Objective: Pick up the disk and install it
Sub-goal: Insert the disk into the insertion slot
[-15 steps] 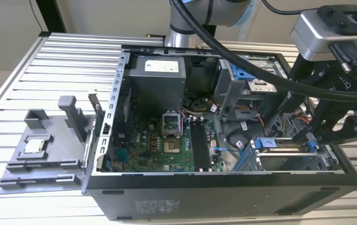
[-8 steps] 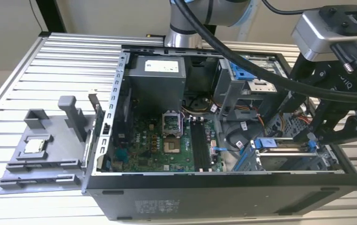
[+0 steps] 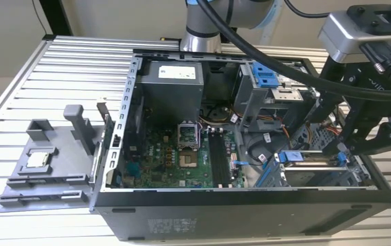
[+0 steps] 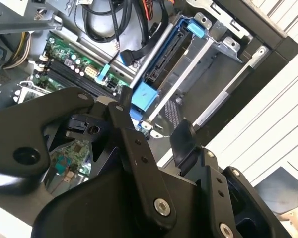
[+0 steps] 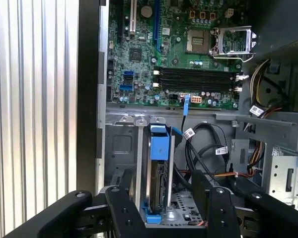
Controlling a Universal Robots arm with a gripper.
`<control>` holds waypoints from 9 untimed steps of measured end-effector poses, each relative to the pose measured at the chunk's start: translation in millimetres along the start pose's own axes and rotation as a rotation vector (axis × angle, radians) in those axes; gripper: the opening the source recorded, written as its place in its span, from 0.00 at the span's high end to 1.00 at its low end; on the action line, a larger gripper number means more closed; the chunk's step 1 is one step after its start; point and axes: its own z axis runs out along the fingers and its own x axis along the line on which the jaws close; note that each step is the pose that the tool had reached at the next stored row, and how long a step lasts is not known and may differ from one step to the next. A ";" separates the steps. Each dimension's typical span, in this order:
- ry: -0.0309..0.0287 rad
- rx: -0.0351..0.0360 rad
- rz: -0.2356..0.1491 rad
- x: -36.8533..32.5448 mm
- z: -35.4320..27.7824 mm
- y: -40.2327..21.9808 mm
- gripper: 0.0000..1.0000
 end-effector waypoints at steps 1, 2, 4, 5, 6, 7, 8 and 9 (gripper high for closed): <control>0.0025 -0.0001 0.000 -0.9 0.1 -0.7 0.00; 0.0049 -0.0001 0.000 -1.8 0.2 -1.4 0.00; 0.0092 -0.0005 -0.001 -2.9 0.3 -2.8 0.00; 0.0117 -0.0014 -0.002 -3.1 0.4 -3.5 0.00; 0.0136 -0.0023 -0.002 -3.2 0.5 -4.1 0.00; 0.0155 -0.0031 -0.004 -3.3 0.5 -4.5 0.00; 0.0175 -0.0040 -0.005 -3.3 0.4 -4.9 0.00; 0.0193 -0.0049 -0.008 -3.3 0.3 -5.3 0.00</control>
